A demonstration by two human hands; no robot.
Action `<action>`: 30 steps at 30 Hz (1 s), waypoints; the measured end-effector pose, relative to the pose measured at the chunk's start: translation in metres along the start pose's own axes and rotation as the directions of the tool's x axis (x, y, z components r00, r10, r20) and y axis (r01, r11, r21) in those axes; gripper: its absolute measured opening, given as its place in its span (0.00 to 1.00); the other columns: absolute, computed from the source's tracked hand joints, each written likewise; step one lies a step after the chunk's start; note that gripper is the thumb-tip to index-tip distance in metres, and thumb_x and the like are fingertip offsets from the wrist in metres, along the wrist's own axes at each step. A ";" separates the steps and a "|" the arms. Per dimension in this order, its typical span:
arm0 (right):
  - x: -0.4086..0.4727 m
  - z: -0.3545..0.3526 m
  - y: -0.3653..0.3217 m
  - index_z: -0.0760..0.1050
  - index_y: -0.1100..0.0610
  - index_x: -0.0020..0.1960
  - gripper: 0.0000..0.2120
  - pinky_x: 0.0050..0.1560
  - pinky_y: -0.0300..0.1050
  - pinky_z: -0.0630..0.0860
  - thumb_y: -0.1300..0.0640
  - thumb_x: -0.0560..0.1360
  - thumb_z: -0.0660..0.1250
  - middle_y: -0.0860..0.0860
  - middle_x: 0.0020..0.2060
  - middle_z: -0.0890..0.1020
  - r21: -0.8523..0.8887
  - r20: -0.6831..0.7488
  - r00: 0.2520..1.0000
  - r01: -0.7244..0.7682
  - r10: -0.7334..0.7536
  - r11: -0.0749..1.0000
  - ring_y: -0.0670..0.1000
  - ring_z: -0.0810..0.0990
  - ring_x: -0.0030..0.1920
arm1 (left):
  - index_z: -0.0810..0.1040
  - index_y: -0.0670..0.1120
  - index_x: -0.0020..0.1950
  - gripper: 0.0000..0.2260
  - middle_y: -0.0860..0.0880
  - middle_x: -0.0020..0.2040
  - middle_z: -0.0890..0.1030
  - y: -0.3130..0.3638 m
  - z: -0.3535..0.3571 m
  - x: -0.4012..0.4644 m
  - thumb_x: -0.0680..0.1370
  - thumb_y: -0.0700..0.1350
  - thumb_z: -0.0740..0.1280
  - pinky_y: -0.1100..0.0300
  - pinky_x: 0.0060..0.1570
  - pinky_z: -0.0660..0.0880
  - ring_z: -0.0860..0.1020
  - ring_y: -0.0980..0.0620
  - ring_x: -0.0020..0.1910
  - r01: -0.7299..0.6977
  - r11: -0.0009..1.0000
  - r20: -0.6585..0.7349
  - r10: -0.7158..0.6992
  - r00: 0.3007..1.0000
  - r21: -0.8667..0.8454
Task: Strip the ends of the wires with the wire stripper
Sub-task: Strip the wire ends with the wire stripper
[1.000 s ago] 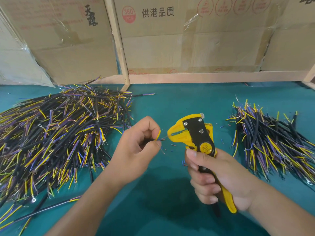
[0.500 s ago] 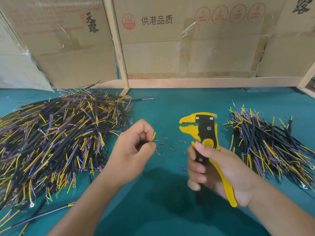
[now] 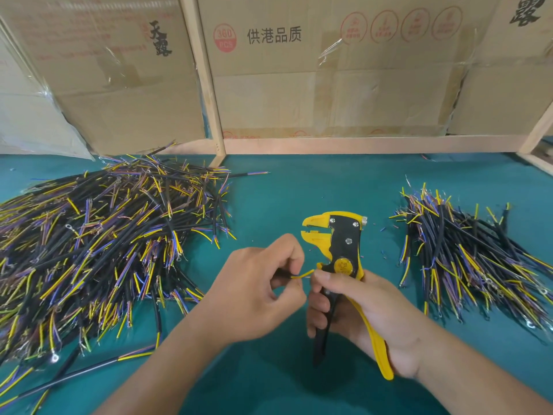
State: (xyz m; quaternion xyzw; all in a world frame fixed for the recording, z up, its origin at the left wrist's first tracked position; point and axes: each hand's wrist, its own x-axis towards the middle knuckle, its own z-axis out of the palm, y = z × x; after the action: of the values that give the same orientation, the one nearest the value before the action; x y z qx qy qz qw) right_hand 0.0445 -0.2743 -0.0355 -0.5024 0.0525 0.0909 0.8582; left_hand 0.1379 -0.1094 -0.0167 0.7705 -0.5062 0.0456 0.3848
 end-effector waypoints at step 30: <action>0.016 -0.025 0.005 0.79 0.63 0.55 0.17 0.48 0.57 0.79 0.54 0.70 0.72 0.58 0.40 0.75 0.206 0.118 0.976 -0.205 0.184 0.957 0.58 0.76 0.38 | 0.70 0.55 0.44 0.08 0.55 0.32 0.71 -0.025 -0.007 0.007 0.78 0.45 0.68 0.68 0.30 0.63 0.63 0.56 0.29 0.216 0.974 -0.194 -0.227 0.954 -0.074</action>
State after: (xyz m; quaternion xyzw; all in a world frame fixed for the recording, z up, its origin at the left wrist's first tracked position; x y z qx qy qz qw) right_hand 0.0596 -0.2921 -0.0548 -0.3932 0.0692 0.1932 0.8963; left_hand 0.1643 -0.1050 -0.0224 0.8036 -0.3761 0.0667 0.4564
